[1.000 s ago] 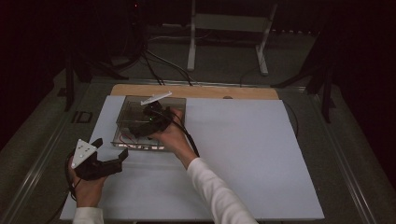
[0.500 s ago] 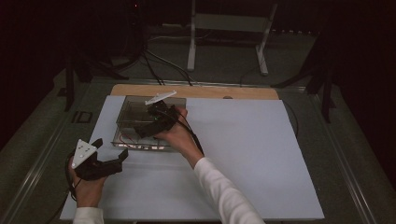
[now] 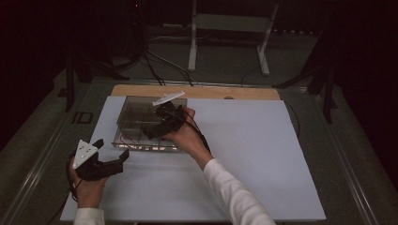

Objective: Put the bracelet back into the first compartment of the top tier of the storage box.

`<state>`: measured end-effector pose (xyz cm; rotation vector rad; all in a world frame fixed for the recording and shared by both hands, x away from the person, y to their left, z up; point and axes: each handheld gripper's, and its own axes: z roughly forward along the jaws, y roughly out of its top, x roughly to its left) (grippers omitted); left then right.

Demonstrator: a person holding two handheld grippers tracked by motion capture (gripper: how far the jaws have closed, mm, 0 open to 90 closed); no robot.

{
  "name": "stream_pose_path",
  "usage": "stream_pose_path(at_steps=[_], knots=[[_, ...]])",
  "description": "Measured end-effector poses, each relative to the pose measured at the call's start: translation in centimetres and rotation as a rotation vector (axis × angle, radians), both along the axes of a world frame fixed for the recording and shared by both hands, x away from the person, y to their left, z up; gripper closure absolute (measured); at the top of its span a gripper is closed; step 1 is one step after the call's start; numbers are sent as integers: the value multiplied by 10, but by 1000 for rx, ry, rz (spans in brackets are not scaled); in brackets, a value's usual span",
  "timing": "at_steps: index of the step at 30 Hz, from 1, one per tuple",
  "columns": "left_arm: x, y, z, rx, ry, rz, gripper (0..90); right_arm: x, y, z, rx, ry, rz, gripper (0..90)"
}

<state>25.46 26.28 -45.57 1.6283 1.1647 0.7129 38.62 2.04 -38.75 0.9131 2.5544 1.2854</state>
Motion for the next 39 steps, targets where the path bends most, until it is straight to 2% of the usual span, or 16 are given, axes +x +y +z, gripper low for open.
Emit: stream_pose_path(at_steps=[10,24,39], knots=[[0,0,0,0,0,3,10,-3,-16,-7,-11,-3,-7,1],[0,1,0,-1,-6,11,10,-9,-26,-12,-5,7,0,1],[0,0,0,4,-3,12,10,-16,-38,-23,10,45,8,1]])
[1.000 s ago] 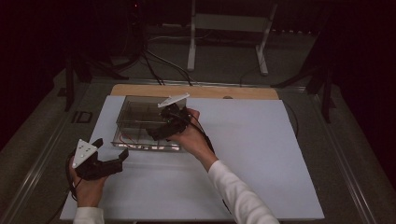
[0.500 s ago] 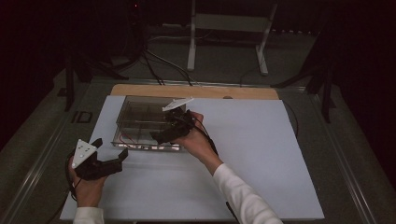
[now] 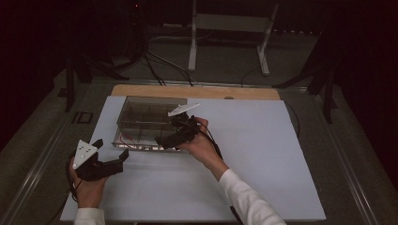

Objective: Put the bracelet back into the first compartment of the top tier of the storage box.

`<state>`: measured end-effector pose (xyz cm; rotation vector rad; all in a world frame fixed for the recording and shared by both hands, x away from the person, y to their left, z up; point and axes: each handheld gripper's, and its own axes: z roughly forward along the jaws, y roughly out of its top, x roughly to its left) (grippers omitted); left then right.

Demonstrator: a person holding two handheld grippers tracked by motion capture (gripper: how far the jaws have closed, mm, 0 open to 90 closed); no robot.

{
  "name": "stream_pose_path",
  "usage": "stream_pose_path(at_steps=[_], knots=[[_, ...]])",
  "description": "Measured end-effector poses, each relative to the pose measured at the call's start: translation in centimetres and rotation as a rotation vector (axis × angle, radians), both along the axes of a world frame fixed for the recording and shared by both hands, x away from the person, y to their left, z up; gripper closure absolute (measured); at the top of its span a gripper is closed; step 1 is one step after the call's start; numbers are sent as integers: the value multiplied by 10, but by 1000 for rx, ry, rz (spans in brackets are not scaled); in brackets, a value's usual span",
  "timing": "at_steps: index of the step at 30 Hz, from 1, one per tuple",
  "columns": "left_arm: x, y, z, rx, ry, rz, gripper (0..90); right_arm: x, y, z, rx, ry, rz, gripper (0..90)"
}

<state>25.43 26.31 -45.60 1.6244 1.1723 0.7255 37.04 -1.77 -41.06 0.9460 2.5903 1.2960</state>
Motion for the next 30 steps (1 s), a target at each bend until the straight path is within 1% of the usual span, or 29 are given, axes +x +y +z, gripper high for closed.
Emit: stream_pose_path(at_steps=[8,20,27,30], knots=[[0,0,0,4,0,-1,10,-8,-2,-1,22,2,13,2],[0,-1,-1,3,1,-1,10,-13,-8,-5,25,11,20,2],[0,0,-1,4,4,-1,10,-19,-11,-9,33,20,34,2],[0,0,-1,3,3,0,10,-21,-14,-11,46,23,37,2]])
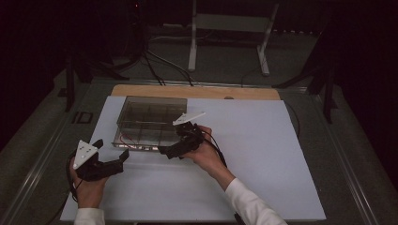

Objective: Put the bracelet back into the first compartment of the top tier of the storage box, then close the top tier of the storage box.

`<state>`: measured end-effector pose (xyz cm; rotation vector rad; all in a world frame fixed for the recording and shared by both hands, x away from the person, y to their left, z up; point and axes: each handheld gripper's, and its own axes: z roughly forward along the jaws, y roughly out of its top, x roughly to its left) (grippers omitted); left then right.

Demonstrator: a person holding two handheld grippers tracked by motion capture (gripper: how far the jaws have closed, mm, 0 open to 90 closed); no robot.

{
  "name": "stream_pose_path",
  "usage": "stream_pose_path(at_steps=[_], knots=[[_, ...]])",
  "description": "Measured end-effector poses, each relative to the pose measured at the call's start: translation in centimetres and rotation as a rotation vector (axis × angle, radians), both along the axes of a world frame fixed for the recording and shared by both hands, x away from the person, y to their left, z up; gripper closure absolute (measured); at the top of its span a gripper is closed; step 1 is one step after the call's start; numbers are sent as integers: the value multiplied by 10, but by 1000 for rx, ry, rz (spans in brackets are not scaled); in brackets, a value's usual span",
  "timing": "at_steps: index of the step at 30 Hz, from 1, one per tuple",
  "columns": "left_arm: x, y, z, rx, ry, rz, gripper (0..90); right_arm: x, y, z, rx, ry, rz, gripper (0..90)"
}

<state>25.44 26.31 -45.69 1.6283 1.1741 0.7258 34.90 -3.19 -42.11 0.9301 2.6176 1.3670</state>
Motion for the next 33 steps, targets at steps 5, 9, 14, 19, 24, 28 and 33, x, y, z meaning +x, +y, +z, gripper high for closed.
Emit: stream_pose_path(at_steps=[5,9,14,19,24,28,33], knots=[[-1,-1,0,0,-1,1,10,-4,-4,-1,12,4,4,2],[-1,0,0,-2,-1,3,10,-7,-6,-1,19,1,9,2],[-1,0,0,-2,0,4,10,-9,-7,0,27,0,14,3],[-2,0,0,-1,0,5,10,-12,-9,0,35,0,17,16],[-3,1,0,-4,-1,8,10,-14,-9,-1,40,3,23,30],[-2,1,0,-4,0,5,10,-16,-10,-1,41,-1,26,68],[-2,0,-1,0,2,1,10,-17,-11,-1,44,-18,25,217]])
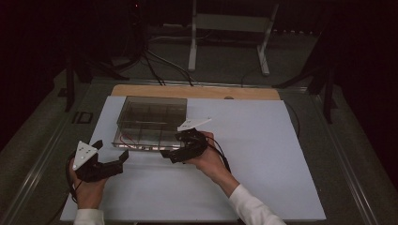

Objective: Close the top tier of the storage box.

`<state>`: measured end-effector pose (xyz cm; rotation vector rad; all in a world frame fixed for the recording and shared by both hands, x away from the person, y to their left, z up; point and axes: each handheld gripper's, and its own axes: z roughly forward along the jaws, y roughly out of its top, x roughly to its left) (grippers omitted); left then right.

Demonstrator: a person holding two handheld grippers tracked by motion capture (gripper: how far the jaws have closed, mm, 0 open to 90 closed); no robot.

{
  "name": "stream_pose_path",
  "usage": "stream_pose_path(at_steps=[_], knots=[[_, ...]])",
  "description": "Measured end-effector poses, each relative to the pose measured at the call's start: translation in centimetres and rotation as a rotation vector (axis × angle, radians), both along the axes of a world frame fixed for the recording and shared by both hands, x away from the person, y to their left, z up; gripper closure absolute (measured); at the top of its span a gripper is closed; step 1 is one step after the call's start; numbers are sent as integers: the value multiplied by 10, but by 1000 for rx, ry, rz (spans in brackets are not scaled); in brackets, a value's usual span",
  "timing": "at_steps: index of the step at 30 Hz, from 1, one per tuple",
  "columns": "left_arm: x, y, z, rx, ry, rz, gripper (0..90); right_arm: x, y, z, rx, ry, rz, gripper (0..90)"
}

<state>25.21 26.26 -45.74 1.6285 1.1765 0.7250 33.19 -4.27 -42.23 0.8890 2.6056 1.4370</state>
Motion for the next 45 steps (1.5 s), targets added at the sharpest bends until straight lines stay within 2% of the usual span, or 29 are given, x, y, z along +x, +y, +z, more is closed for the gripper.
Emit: stream_pose_path(at_steps=[4,6,17,25,31,40,45], knots=[[0,0,0,-1,1,-1,10,-3,0,-4,-16,-23,3,411],[0,0,0,0,1,-2,10,-4,-1,-5,-22,-32,3,476],[0,-1,0,0,1,-4,10,-6,-4,-17,-23,-27,20,707],[0,-1,0,4,4,-7,10,-9,-3,-24,-24,-39,25,842],[0,-1,-1,3,5,-7,10,-12,0,-27,-39,-63,36,900],[0,-1,0,1,2,-7,10,-16,7,-33,-68,-93,48,900],[0,-1,0,-1,1,-5,10,-15,9,-39,-71,-95,28,900]])
